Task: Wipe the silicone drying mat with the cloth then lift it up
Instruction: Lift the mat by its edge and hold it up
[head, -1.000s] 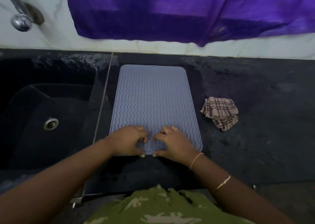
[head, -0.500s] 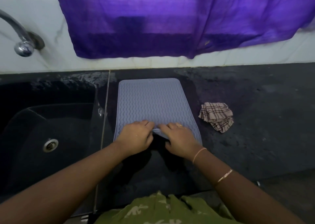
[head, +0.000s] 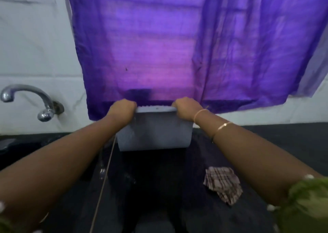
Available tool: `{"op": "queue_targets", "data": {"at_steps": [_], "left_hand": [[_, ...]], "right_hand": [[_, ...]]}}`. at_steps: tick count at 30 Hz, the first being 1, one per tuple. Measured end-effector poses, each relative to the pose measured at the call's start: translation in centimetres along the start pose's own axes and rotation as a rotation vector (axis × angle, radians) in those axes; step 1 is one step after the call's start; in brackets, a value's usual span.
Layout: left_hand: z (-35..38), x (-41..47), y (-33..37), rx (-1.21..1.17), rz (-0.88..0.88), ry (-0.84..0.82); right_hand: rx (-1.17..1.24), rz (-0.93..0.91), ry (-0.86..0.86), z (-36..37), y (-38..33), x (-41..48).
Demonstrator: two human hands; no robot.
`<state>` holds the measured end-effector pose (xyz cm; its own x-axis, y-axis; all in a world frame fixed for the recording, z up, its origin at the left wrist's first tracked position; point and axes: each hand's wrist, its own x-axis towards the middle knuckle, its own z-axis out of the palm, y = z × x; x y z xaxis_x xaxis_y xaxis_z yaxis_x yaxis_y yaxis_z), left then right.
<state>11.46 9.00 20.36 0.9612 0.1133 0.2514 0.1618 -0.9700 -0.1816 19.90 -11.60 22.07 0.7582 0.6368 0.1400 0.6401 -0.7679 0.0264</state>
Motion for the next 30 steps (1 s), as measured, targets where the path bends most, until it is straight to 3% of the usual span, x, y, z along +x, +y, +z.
{"op": "queue_targets", "data": {"at_steps": [8,13,18,21,24,25,28,30], "left_hand": [[-10.5,6.5,-2.7,0.025,-0.159,0.299],[-13.2,7.7,-3.5,0.056,-0.209,0.44],[-12.2,7.9,-2.5,-0.042,-0.324,0.137],[-11.4,7.4,-2.3,0.016,-0.307,0.204],[-10.9,7.1,-1.9,-0.014,-0.348,0.054],[-10.7,6.8,-1.8,-0.014,-0.348,0.059],[-9.7,6.1,-2.4,0.065,-0.286,0.26],[-9.4,6.1,-2.2,0.06,-0.288,0.193]], "right_hand": [[-0.104,-0.009,0.37,-11.8,1.3,6.1],[-0.141,0.031,0.55,-14.4,1.3,6.9],[0.006,0.09,0.344,-11.3,0.7,7.4],[-0.015,0.08,0.444,-9.5,1.1,6.9],[0.052,0.098,0.321,-8.6,0.6,6.7],[0.079,0.102,0.314,-8.4,0.3,6.6],[0.049,0.085,0.501,-7.9,0.2,5.7],[0.028,0.097,0.45,-7.9,0.1,5.7]]}}
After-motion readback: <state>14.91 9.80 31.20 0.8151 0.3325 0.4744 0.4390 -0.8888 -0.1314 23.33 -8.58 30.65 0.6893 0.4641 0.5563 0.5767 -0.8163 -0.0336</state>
